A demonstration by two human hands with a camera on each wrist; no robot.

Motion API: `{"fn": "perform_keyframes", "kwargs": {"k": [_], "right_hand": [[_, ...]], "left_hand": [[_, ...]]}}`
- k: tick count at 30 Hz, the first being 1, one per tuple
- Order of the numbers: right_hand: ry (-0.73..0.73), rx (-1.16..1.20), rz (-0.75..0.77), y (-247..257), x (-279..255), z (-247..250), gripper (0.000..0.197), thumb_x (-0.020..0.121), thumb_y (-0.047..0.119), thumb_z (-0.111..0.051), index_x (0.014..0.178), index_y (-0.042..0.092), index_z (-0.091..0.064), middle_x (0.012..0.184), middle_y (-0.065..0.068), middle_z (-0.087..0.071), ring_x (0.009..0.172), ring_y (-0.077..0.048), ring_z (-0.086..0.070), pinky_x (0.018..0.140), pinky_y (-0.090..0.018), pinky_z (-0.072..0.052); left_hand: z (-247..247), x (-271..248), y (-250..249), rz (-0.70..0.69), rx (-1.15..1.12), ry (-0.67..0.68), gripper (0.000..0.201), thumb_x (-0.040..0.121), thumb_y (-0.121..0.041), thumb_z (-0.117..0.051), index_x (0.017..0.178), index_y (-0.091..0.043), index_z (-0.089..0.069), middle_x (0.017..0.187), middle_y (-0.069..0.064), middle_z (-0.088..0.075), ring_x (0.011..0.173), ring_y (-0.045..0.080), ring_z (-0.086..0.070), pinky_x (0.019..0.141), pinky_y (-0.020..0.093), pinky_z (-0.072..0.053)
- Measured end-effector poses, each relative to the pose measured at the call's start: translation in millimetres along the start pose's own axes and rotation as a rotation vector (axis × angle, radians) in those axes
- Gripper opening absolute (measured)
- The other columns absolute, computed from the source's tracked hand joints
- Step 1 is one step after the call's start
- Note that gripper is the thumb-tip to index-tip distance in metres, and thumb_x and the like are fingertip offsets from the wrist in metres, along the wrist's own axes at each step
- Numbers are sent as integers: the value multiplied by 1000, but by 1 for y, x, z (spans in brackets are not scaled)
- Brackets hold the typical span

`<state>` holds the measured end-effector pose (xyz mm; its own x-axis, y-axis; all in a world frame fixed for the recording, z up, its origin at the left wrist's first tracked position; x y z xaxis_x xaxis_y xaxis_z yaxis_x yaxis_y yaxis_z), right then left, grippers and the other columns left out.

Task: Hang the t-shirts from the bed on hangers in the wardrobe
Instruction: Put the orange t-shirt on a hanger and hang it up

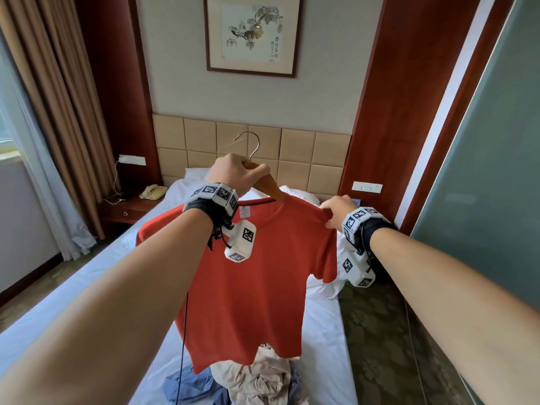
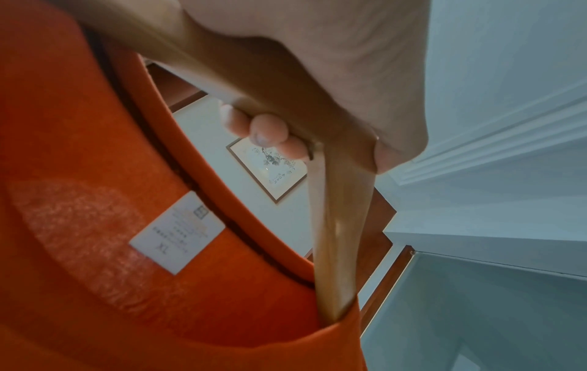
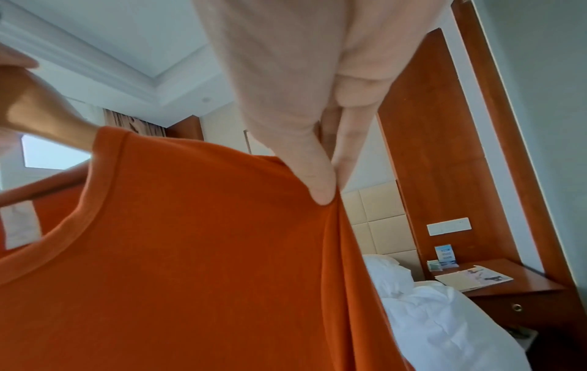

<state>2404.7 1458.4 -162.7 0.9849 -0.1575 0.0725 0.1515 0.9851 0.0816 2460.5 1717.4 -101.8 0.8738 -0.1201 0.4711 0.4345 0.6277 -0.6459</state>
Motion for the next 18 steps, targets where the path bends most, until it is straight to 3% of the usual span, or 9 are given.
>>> {"fn": "perform_keyframes", "kwargs": {"k": [3, 7, 11, 15, 18], "right_hand": [[-44, -13, -114, -10, -2, 4, 29, 85, 6, -57, 99, 25, -74, 111, -7, -64, 102, -32, -64, 79, -30, -50], [-29, 25, -231, -30, -5, 5, 32, 92, 10, -55, 112, 28, -73, 125, -9, -58, 109, -33, -62, 78, -26, -42], [-105, 225, -99, -20, -5, -1, 26, 83, 17, -66, 108, 26, -69, 91, 8, -62, 92, -15, -55, 77, -21, -37], [-346, 343, 88, 22, -10, 14, 11, 76, 21, -65, 86, 23, -61, 83, 7, -62, 78, -21, -58, 68, -30, -47], [-364, 255, 141, 53, -14, 22, 11, 75, 28, -60, 77, 26, -50, 76, 8, -60, 71, -23, -58, 62, -32, -48]], "left_hand": [[0, -1, -2, -15, 16, -5, 38, 69, -60, -60, 68, -23, -71, 57, -1, -66, 63, 18, -68, 55, 28, -52], [1, 0, -2, -12, 13, -34, 39, 68, -61, -59, 68, -23, -70, 58, -1, -67, 61, 17, -68, 61, 33, -57], [-4, 1, -2, -12, 18, -19, 39, 69, -61, -59, 68, -24, -70, 55, -4, -65, 60, 16, -67, 58, 30, -55], [-13, 4, -4, -15, -29, 104, 36, 78, -58, -61, 73, -24, -70, 54, -4, -65, 49, 11, -63, 50, 24, -51], [-21, 8, -2, -12, -95, 173, 41, 79, -62, -63, 73, -22, -69, 61, 1, -70, 47, 12, -62, 54, 30, -56]]}}
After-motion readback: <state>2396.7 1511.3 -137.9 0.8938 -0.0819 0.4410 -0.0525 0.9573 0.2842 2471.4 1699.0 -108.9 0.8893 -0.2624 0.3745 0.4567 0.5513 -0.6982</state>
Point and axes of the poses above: each hand's wrist, its own x-axis towards the middle knuckle, its own z-axis out of the back of the hand, y = z × x, the point moved 2 cm from there along x, towards the middle knuckle
